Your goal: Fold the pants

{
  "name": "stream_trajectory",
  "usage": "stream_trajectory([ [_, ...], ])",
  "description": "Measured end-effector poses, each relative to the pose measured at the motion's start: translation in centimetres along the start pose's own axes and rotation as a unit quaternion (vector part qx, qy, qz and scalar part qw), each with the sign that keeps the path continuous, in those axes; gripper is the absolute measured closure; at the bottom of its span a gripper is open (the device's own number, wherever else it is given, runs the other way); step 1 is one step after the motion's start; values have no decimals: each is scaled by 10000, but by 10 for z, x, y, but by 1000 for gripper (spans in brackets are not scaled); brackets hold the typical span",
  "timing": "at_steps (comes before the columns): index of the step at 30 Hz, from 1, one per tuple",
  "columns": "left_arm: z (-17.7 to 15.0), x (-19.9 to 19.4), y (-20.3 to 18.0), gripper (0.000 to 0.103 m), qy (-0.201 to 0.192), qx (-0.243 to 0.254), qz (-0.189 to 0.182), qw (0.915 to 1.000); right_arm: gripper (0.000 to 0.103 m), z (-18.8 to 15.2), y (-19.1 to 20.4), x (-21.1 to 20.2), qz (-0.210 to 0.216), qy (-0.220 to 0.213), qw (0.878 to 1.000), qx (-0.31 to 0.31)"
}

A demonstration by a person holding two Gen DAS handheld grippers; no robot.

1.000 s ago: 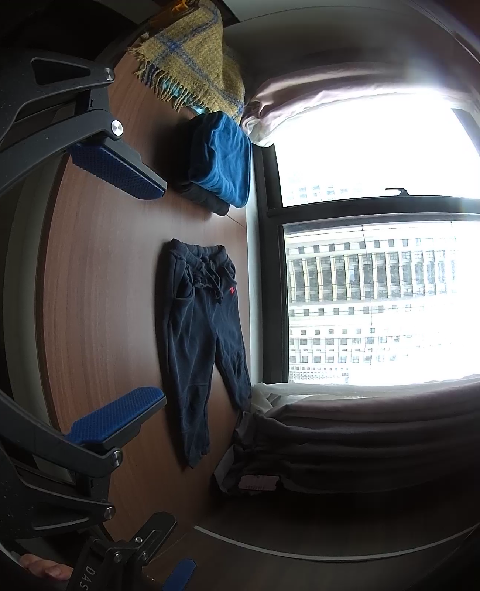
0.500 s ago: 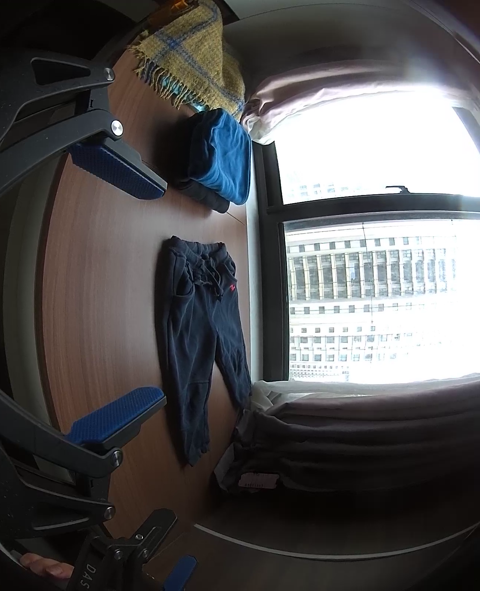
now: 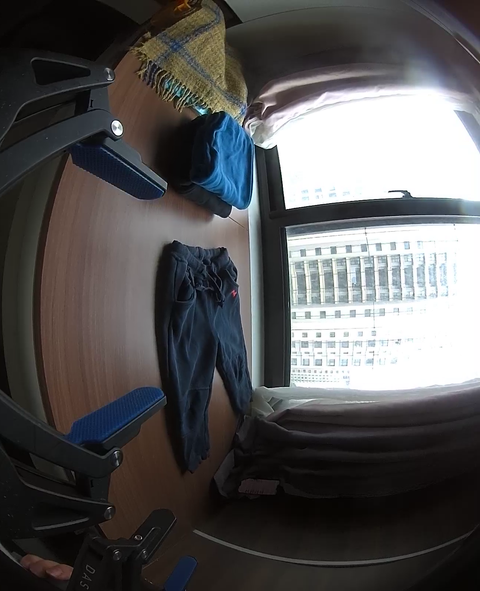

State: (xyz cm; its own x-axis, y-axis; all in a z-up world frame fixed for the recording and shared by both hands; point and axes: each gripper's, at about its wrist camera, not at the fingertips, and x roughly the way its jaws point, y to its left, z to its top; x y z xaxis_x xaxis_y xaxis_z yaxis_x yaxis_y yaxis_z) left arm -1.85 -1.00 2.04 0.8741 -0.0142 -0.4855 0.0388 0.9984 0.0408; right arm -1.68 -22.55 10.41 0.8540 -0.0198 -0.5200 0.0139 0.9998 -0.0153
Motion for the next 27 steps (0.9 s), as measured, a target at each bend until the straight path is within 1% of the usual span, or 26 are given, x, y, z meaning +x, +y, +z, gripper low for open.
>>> stream_trajectory([
  [4,-2,13,7,0,128,-26,75,9999,0,-1,3,9,4,78,10000,-6],
  [10,2,39,23,0,215,-3,180,9996,0,0,12,38,28,288,9996,32],
  [16,15,78,36,1,292,177,108,9994,1,11,28,76,1,449,9990,28],
  [18,19,91,39,3,277,303,80,9991,1,16,34,90,-22,490,9988,15],
  [22,24,116,47,6,318,522,-97,9981,1,20,43,115,-176,593,9981,-42],
  [27,21,146,50,8,395,900,-260,9948,1,18,55,141,-411,762,9961,-178],
])
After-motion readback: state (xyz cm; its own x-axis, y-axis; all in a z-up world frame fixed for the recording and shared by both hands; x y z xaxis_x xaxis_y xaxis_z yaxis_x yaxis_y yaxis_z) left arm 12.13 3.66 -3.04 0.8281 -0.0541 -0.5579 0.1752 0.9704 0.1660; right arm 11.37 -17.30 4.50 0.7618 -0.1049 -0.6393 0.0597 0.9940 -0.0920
